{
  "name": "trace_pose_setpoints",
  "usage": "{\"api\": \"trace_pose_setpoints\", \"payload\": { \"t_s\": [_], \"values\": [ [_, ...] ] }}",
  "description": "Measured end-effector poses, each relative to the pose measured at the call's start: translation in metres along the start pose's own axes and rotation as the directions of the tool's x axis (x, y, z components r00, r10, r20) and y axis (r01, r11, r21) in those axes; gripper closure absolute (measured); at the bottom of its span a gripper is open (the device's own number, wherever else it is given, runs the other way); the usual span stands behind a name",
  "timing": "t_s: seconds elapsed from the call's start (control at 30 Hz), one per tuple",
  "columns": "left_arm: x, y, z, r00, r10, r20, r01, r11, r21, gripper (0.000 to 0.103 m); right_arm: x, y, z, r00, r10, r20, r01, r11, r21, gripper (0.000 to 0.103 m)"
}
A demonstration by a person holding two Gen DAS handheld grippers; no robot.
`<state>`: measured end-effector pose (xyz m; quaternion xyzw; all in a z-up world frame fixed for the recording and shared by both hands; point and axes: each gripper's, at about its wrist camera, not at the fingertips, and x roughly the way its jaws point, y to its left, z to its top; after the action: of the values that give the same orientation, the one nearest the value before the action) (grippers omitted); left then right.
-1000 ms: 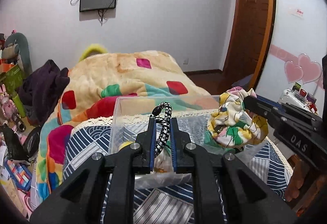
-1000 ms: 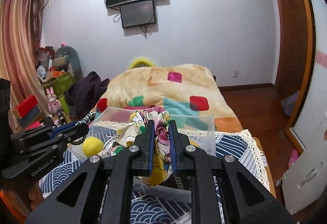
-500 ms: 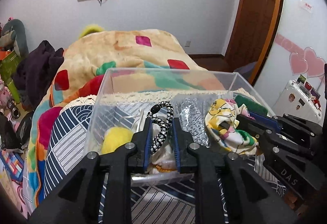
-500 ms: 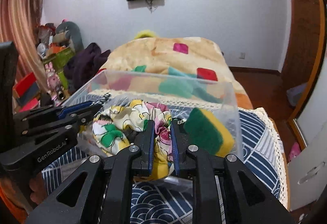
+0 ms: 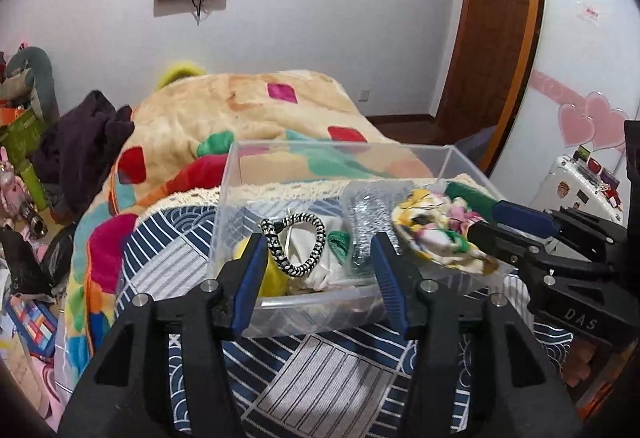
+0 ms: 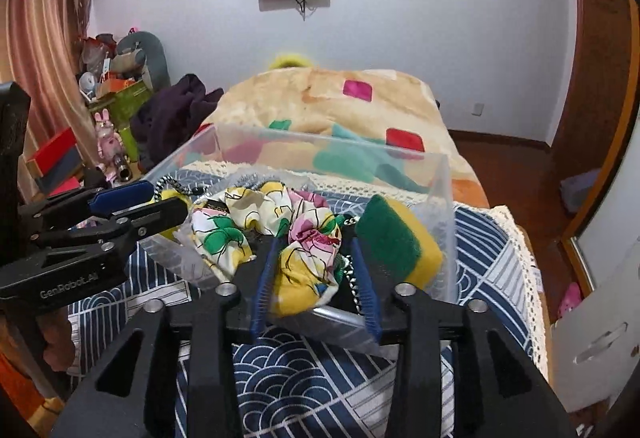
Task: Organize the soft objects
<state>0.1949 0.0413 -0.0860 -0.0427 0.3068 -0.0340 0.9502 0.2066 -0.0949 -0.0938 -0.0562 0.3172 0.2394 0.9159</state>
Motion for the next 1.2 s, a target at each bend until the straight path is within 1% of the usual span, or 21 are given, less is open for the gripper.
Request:
{"api": "trace_pose_setpoints", "payload": {
  "t_s": [0.13,0.27,0.4,0.57,0.67,0.77,0.83,0.97,1.0,1.03,1.1,1.2],
  "values": [
    [-0.023,-0.006,0.004,0.998,-0.014,0.053,0.013,1.000,0.020,0.050,-0.017,0.002,0.003,0.999,0.002,0.046,-0.002,1.000,-0.003,0.063],
    [-0.049,-0.010,0.011,0.993,-0.027,0.112,0.025,1.000,0.019,0.050,-0.042,0.008,0.011,0.993,-0.007,0.118,0.009,1.000,-0.015,0.062],
    [-0.082,-0.014,0.016,0.980,-0.044,0.194,0.040,0.999,0.024,0.050,-0.069,0.011,0.017,0.980,-0.006,0.200,0.008,1.000,-0.014,0.058],
    [-0.117,-0.019,0.018,0.963,-0.063,0.263,0.056,0.998,0.037,0.050,-0.096,0.014,0.022,0.960,0.008,0.279,-0.009,1.000,0.002,0.057],
    [-0.136,-0.021,0.018,0.952,-0.065,0.299,0.057,0.998,0.035,0.046,-0.107,0.015,0.023,0.949,0.005,0.314,-0.008,1.000,0.009,0.057],
    [-0.147,-0.022,0.016,0.943,-0.070,0.325,0.059,0.997,0.043,0.043,-0.118,0.018,0.024,0.940,-0.001,0.342,-0.003,1.000,0.012,0.051],
    [-0.155,-0.023,0.014,0.938,-0.067,0.340,0.055,0.997,0.045,0.039,-0.124,0.021,0.023,0.932,-0.009,0.363,0.005,1.000,0.013,0.038],
    [-0.167,-0.023,0.010,0.928,-0.052,0.369,0.039,0.998,0.042,0.030,-0.134,0.027,0.022,0.914,-0.021,0.405,0.017,1.000,0.013,0.025],
    [-0.170,-0.023,0.009,0.926,-0.047,0.376,0.033,0.999,0.042,0.025,-0.136,0.028,0.021,0.911,-0.024,0.412,0.020,1.000,0.013,0.020],
    [-0.172,-0.023,0.008,0.924,-0.043,0.381,0.030,0.999,0.042,0.019,-0.137,0.029,0.020,0.907,-0.026,0.421,0.023,1.000,0.012,0.018],
    [-0.176,-0.023,0.006,0.920,-0.037,0.390,0.023,0.999,0.039,0.012,-0.139,0.030,0.018,0.901,-0.033,0.433,0.032,0.999,0.010,0.017],
    [-0.182,-0.025,0.004,0.912,-0.016,0.410,0.000,0.999,0.040,0.005,-0.137,0.031,0.018,0.900,-0.034,0.434,0.032,0.999,0.012,0.013]
  ]
}}
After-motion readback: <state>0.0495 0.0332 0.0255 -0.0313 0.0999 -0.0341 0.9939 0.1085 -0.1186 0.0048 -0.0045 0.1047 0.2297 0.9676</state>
